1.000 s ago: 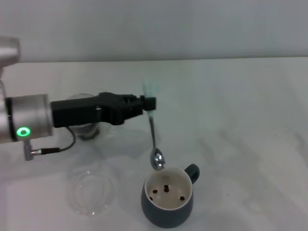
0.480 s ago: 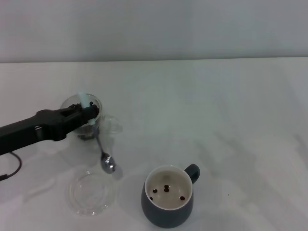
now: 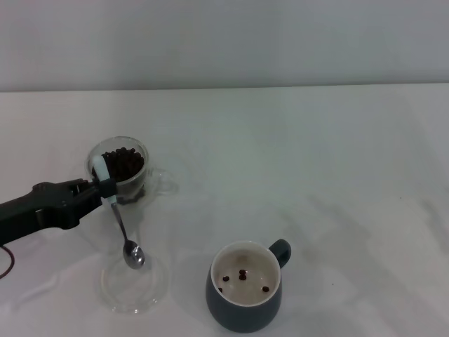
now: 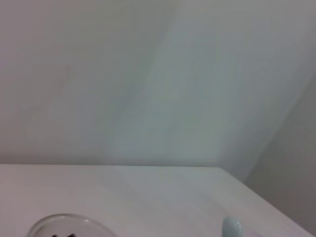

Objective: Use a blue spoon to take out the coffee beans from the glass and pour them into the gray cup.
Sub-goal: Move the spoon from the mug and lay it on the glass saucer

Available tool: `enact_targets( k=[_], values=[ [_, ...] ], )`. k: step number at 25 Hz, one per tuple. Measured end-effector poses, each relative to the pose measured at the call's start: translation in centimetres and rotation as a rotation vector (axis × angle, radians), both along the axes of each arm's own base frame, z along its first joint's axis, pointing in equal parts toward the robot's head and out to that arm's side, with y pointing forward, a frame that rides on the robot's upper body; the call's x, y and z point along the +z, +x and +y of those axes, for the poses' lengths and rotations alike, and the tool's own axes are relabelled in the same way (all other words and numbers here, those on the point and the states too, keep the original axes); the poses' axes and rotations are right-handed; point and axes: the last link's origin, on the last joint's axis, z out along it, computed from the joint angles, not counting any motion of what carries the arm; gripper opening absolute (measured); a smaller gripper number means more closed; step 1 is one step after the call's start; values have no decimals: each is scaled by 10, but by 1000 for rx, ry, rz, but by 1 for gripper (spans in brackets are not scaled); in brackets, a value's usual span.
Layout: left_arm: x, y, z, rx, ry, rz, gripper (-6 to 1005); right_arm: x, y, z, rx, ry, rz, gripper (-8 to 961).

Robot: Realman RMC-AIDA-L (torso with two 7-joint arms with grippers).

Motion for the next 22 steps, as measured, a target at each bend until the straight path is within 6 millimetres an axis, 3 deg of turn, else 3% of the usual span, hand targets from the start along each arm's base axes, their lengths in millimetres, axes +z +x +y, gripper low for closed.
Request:
enact_targets(
  k=[12, 22],
  values=[
    [-9, -14, -5, 26, 11, 31, 199, -1, 1, -4, -5, -18, 27, 586],
    [-31, -24, -19, 76, -6, 5, 202, -2, 1, -3, -4, -36, 46, 585]
  ],
)
